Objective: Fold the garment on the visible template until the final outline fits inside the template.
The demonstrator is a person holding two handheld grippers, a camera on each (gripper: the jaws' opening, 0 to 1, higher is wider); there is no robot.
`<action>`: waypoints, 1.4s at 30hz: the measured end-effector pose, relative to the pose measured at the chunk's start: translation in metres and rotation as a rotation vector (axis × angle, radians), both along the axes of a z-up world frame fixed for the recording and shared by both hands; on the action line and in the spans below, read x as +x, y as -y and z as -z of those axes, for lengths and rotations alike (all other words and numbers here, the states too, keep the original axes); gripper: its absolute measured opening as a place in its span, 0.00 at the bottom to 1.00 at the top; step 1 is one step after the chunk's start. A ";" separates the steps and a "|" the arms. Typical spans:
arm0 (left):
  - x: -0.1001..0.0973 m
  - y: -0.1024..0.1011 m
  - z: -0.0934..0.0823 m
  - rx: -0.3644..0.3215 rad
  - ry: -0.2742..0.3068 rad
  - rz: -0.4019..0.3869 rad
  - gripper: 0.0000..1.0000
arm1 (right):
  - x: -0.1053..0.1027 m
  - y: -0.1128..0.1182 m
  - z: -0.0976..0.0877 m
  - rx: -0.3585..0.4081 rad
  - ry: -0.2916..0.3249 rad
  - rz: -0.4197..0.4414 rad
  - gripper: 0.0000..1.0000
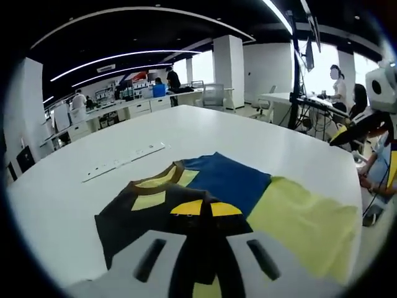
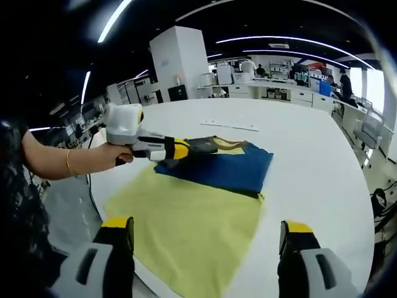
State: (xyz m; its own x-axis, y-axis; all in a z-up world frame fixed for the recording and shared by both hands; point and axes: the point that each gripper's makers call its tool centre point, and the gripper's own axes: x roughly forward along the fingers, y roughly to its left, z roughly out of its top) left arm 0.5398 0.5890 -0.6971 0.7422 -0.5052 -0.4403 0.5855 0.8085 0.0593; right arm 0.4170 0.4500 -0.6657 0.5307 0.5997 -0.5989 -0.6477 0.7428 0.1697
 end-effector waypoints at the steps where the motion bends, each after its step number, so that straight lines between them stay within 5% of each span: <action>1: -0.002 0.002 0.002 0.009 0.000 0.012 0.00 | 0.000 0.000 0.001 -0.001 -0.002 0.000 0.98; 7: -0.012 0.016 0.018 0.042 -0.039 0.061 0.03 | 0.000 0.002 0.002 0.002 -0.003 0.001 0.98; 11: -0.024 0.031 0.021 0.043 -0.030 0.109 0.31 | 0.002 0.005 0.003 -0.003 -0.008 0.003 0.98; 15: -0.030 0.037 0.018 0.030 -0.022 0.125 0.49 | 0.003 0.005 0.003 0.001 -0.006 0.004 0.98; 20: -0.027 0.027 0.011 0.019 -0.008 0.080 0.69 | 0.004 0.005 0.002 0.001 -0.001 0.005 0.98; 26: -0.020 0.003 0.007 -0.017 -0.016 -0.010 0.80 | 0.004 0.006 0.003 0.002 -0.004 0.007 0.98; 33: -0.024 -0.030 0.011 -0.020 -0.041 -0.116 0.76 | 0.004 0.008 0.000 -0.004 0.012 0.007 0.98; 38: -0.028 -0.056 0.024 -0.076 -0.111 -0.259 0.54 | 0.005 0.012 -0.002 -0.014 0.019 0.004 0.98; 42: -0.031 -0.064 0.038 -0.074 -0.148 -0.278 0.42 | 0.006 0.014 -0.001 -0.014 0.022 0.012 0.98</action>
